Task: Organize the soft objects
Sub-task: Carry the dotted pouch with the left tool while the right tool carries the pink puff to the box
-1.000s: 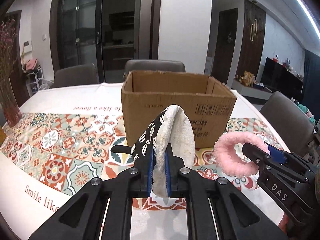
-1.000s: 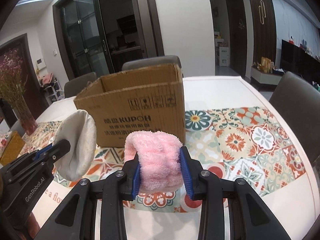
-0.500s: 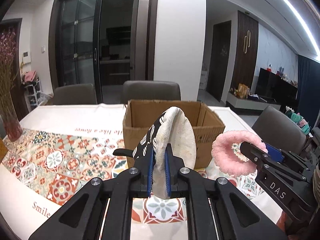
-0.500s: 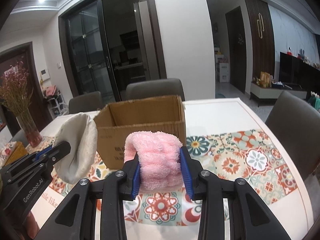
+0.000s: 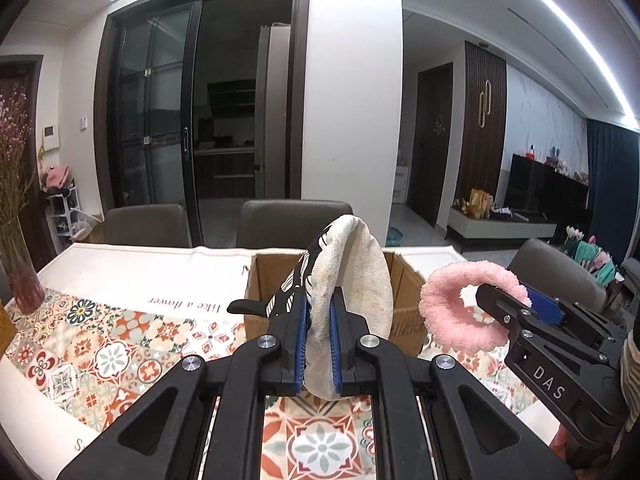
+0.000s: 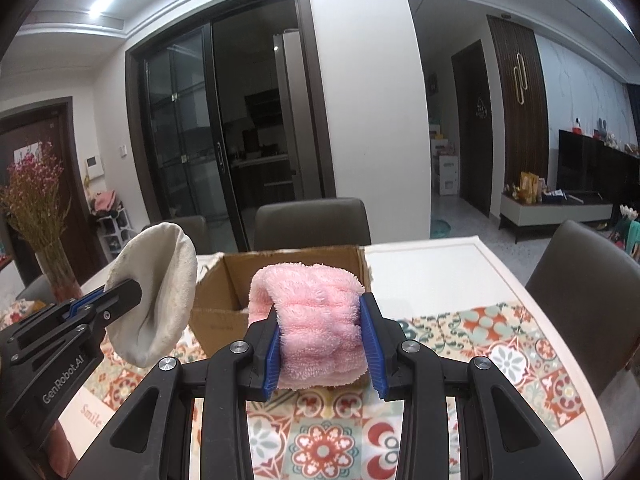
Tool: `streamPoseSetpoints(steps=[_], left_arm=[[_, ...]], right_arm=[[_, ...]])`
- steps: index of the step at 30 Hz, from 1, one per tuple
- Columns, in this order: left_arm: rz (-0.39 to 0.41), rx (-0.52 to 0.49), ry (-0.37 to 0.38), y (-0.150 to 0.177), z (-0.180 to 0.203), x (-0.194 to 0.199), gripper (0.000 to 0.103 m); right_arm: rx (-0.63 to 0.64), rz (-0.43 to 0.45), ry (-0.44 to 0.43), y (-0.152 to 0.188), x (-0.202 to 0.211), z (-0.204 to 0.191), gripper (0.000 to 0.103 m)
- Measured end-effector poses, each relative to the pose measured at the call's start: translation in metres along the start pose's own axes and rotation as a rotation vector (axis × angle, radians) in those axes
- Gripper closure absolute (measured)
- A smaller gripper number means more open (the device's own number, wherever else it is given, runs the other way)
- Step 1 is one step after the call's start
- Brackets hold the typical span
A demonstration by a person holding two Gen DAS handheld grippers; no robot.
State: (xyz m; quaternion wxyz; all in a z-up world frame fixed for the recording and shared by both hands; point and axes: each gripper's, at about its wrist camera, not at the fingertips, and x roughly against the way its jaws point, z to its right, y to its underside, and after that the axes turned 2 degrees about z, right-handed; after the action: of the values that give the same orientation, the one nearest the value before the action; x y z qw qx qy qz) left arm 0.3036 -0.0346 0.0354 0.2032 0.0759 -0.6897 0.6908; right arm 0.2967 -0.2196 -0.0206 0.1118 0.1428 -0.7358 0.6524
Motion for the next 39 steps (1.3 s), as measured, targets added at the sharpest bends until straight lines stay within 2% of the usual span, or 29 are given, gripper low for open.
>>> streamPoseSetpoints(steps=[10,23,39], left_arm=[[0.035,0.009,0.016,-0.026,-0.004,-0.017,0.091],[0.034,-0.012,0.005,-0.050,-0.010,-0.065,0.091],[-0.066,-0.017,0.031,-0.054,-0.013,-0.144,0.091]], right_arm=[[0.016,0.047,0.006,-0.024,-0.017,-0.001,0.067],[0.043,0.039,-0.010,-0.040,-0.063,-0.004,0.067],[0.109,-0.121,-0.036,-0.045,-0.145,-0.002,0.066]])
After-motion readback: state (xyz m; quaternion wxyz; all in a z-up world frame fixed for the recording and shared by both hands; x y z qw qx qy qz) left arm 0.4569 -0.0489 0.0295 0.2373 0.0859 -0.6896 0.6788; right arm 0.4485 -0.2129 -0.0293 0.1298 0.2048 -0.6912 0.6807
